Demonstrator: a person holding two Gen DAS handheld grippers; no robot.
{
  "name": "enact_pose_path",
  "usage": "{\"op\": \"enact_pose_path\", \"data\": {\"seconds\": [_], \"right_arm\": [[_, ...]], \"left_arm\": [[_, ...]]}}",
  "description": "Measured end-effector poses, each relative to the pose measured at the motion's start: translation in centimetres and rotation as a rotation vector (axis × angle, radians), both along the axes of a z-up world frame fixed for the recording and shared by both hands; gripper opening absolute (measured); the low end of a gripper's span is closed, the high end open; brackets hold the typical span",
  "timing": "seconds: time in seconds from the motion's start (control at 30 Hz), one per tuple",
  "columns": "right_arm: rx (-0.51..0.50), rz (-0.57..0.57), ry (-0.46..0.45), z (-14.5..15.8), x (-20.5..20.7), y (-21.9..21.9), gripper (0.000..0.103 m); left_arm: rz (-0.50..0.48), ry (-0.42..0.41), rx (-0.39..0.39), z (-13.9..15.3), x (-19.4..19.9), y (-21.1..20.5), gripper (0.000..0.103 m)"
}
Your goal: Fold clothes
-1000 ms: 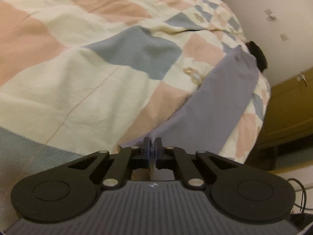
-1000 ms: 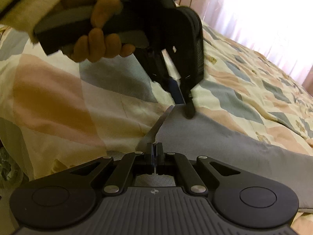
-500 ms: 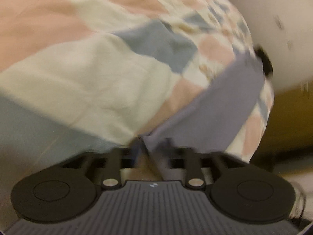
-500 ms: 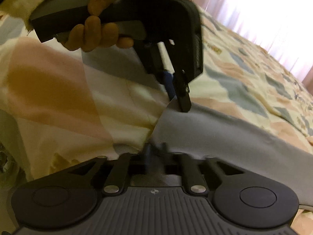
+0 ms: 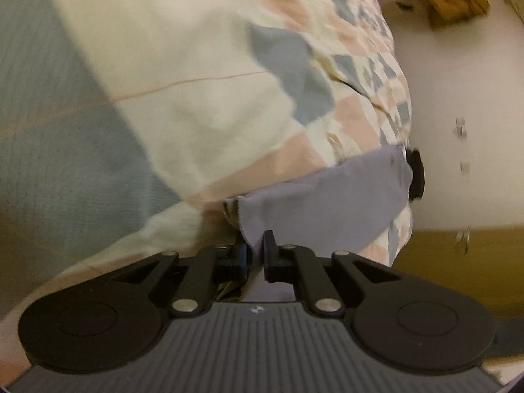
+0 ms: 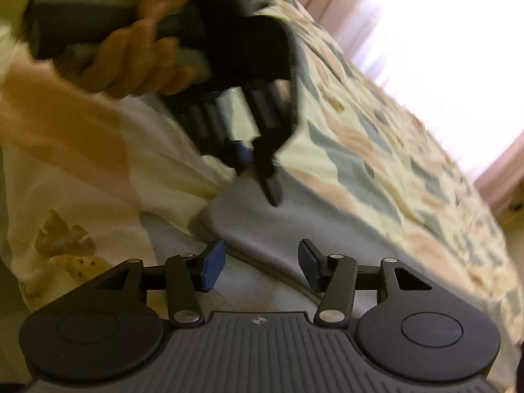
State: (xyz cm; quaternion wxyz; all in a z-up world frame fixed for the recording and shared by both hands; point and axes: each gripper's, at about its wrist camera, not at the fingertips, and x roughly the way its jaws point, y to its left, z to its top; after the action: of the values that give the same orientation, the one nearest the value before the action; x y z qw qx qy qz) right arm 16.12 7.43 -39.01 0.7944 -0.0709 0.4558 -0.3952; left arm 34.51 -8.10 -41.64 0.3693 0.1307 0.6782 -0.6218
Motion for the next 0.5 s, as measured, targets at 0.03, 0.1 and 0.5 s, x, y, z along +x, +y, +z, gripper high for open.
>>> {"op": "enact_pose_path", "data": {"seconds": [0.03, 0.1, 0.5], "right_arm": [[-0.024, 0.014, 0.015, -0.2, 0.5, 0.4, 0.066], [-0.076, 0.039, 0.042, -1.0, 1.5, 1.2, 0.075], [-0.329, -0.063, 0.165, -5.1, 6.0, -0.1, 0.069]], "left_arm": [[0.012, 0.008, 0.008, 0.4, 0.2, 0.0, 0.005], [0.035, 0.023, 0.021, 1.1, 0.6, 0.0, 0.005], [0.08, 0.061, 0.104, 1.0, 0.6, -0.5, 0.005]]}}
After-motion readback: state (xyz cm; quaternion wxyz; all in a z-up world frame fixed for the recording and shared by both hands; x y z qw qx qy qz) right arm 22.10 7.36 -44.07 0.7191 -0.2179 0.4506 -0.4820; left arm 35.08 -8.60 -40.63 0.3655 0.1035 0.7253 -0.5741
